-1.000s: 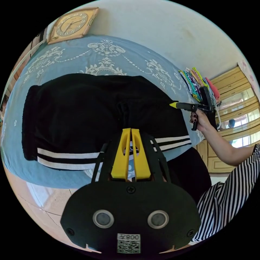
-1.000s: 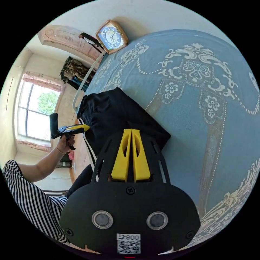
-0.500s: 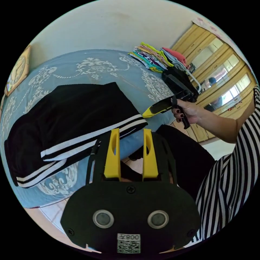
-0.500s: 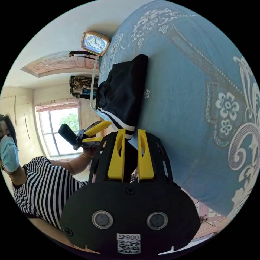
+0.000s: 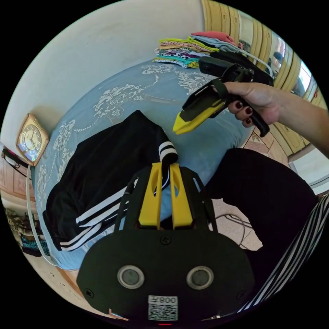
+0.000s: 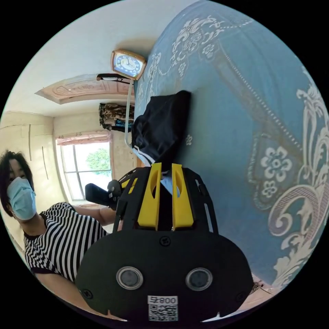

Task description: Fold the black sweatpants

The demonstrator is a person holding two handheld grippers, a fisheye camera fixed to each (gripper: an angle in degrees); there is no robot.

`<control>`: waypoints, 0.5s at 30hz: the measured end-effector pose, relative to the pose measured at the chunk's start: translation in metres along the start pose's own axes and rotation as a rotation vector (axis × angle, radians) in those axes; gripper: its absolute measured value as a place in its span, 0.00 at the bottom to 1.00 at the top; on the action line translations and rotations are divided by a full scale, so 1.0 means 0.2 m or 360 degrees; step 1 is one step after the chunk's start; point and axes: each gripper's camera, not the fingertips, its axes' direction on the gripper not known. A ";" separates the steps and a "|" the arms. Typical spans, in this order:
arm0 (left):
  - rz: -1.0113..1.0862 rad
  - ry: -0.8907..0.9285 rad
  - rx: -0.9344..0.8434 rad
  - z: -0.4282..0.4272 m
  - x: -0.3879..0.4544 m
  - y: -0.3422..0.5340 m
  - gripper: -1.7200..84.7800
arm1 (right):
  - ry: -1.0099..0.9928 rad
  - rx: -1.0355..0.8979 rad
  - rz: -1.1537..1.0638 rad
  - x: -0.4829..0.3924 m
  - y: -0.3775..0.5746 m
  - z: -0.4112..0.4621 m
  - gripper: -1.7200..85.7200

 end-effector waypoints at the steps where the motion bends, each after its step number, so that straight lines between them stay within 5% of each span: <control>1: -0.0003 0.0003 0.0011 -0.02 0.03 0.00 0.07 | 0.0040 0.0056 0.0012 0.01 -0.03 -0.05 0.11; 15: 0.0087 -0.0035 0.0022 -0.11 0.34 -0.02 0.06 | 0.0095 0.0052 0.0052 0.00 -0.38 -0.06 0.11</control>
